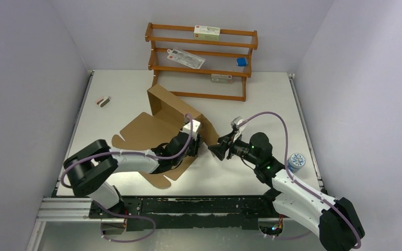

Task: Fold the paper box

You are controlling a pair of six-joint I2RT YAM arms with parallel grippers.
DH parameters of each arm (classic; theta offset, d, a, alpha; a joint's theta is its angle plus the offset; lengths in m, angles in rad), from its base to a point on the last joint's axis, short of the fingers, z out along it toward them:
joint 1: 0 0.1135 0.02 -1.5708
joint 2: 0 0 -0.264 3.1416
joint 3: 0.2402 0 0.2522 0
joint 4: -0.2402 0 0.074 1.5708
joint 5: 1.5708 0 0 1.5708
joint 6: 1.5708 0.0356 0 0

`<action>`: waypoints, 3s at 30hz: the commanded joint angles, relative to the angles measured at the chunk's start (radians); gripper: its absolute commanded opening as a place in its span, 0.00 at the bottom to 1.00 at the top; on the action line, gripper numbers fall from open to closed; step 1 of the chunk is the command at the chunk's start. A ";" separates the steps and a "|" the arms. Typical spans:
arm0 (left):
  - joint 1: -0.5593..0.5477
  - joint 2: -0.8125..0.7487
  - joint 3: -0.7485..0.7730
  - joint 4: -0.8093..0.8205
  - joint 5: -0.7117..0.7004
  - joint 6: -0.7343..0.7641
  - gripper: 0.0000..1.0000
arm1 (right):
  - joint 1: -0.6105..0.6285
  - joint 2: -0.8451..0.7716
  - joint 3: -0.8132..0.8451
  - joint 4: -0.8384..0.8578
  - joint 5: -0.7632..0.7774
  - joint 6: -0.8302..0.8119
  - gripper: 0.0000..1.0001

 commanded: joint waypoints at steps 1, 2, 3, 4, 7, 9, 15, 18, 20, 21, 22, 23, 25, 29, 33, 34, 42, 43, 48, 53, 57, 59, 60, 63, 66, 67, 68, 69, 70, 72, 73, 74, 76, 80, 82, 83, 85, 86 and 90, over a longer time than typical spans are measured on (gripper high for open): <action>-0.005 -0.095 -0.022 -0.049 0.052 -0.039 0.54 | 0.003 -0.024 0.031 -0.054 0.076 -0.029 0.59; -0.006 -0.118 -0.027 -0.065 0.064 -0.045 0.55 | 0.003 -0.022 0.032 -0.058 0.082 -0.032 0.59; -0.006 -0.143 -0.032 -0.080 0.077 -0.049 0.57 | 0.004 -0.018 0.032 -0.060 0.087 -0.034 0.59; -0.006 -0.168 -0.037 -0.097 0.094 -0.051 0.58 | 0.004 -0.014 0.033 -0.060 0.086 -0.034 0.59; -0.007 -0.238 -0.047 -0.142 0.118 -0.045 0.61 | 0.004 0.004 0.031 -0.045 0.073 -0.026 0.59; -0.005 -0.254 -0.055 -0.154 0.113 -0.022 0.62 | 0.004 0.012 0.029 -0.033 0.071 -0.022 0.59; -0.008 -0.150 -0.112 -0.046 0.100 0.048 0.64 | 0.004 0.033 0.020 -0.001 0.063 -0.013 0.59; -0.033 -0.076 -0.142 0.089 0.076 0.084 0.67 | 0.004 0.041 0.013 0.015 0.059 -0.005 0.59; -0.049 -0.034 -0.151 0.162 0.053 0.108 0.68 | 0.004 0.045 0.013 0.015 0.054 -0.006 0.59; -0.053 -0.015 -0.151 0.191 0.038 0.116 0.69 | 0.004 0.045 0.014 0.015 0.056 -0.009 0.59; -0.055 0.004 -0.151 0.230 0.022 0.123 0.70 | 0.004 0.045 0.012 0.016 0.057 -0.012 0.59; -0.055 0.024 -0.151 0.261 0.004 0.132 0.70 | 0.004 0.045 0.011 0.018 0.057 -0.013 0.59; -0.056 0.067 -0.146 0.312 -0.032 0.151 0.71 | 0.003 0.045 0.010 0.021 0.055 -0.014 0.59; -0.054 0.132 -0.127 0.356 -0.112 0.179 0.70 | 0.005 0.047 0.006 0.025 0.048 -0.012 0.59; -0.053 0.183 -0.127 0.424 -0.182 0.210 0.70 | 0.004 0.051 0.002 0.035 0.042 -0.012 0.60; -0.054 0.193 -0.126 0.440 -0.189 0.219 0.70 | 0.005 0.054 0.001 0.037 0.040 -0.012 0.60; -0.021 0.251 -0.133 0.566 -0.156 0.238 0.64 | 0.004 0.074 0.002 0.041 0.034 -0.015 0.59; -0.009 0.253 -0.133 0.570 -0.140 0.224 0.61 | 0.004 0.073 0.000 0.040 0.034 -0.016 0.59; 0.038 0.264 -0.151 0.596 -0.065 0.151 0.44 | 0.004 0.074 0.003 0.040 0.013 -0.028 0.59; 0.051 0.281 -0.164 0.617 -0.005 0.097 0.33 | 0.004 0.091 0.015 0.057 -0.060 -0.046 0.60; 0.059 0.300 -0.175 0.634 0.028 0.066 0.29 | 0.002 0.062 0.040 0.024 -0.039 -0.060 0.65; 0.070 0.306 -0.184 0.644 0.049 0.046 0.26 | 0.000 0.038 0.062 -0.010 -0.028 -0.077 0.67; 0.078 0.309 -0.190 0.649 0.061 0.033 0.25 | -0.002 0.027 0.074 -0.029 -0.024 -0.086 0.69; 0.099 0.315 -0.194 0.649 0.093 0.009 0.23 | -0.022 -0.011 0.106 -0.071 -0.016 -0.101 0.71; 0.113 0.313 -0.194 0.635 0.109 -0.002 0.21 | -0.064 -0.044 0.137 -0.102 -0.014 -0.106 0.71; 0.119 0.312 -0.194 0.632 0.115 -0.005 0.21 | -0.083 -0.051 0.149 -0.115 -0.009 -0.109 0.72; 0.123 0.312 -0.196 0.631 0.118 -0.006 0.21 | -0.101 -0.054 0.164 -0.128 0.004 -0.112 0.72; 0.125 0.311 -0.198 0.634 0.119 -0.009 0.21 | -0.121 -0.057 0.177 -0.143 0.025 -0.115 0.72; 0.126 0.310 -0.202 0.638 0.120 -0.008 0.22 | -0.141 -0.057 0.189 -0.155 0.044 -0.116 0.72; 0.128 0.303 -0.213 0.650 0.122 -0.010 0.22 | -0.192 -0.059 0.201 -0.154 0.057 -0.111 0.72; 0.131 0.300 -0.216 0.652 0.124 -0.012 0.22 | -0.219 -0.059 0.205 -0.147 0.072 -0.093 0.72; 0.133 0.295 -0.218 0.654 0.126 -0.014 0.22 | -0.248 -0.056 0.208 -0.140 0.085 -0.078 0.72; 0.138 0.289 -0.223 0.658 0.130 -0.023 0.22 | -0.290 -0.034 0.207 -0.114 0.107 -0.062 0.72; 0.141 0.293 -0.227 0.683 0.147 -0.013 0.28 | -0.313 0.089 0.230 -0.094 0.115 -0.096 0.72; 0.141 0.293 -0.241 0.721 0.167 0.006 0.35 | -0.313 0.155 0.223 -0.058 0.077 -0.109 0.72; 0.141 0.291 -0.251 0.745 0.179 0.026 0.40 | -0.312 0.184 0.219 -0.037 0.051 -0.109 0.73; 0.140 0.288 -0.267 0.774 0.192 0.054 0.49 | -0.314 0.246 0.213 -0.004 -0.006 -0.104 0.74; 0.138 0.286 -0.276 0.785 0.194 0.068 0.54 | -0.312 0.267 0.207 0.018 -0.027 -0.096 0.74; 0.124 0.290 -0.270 0.794 0.171 0.125 0.61 | -0.310 0.358 0.193 0.115 -0.103 -0.068 0.75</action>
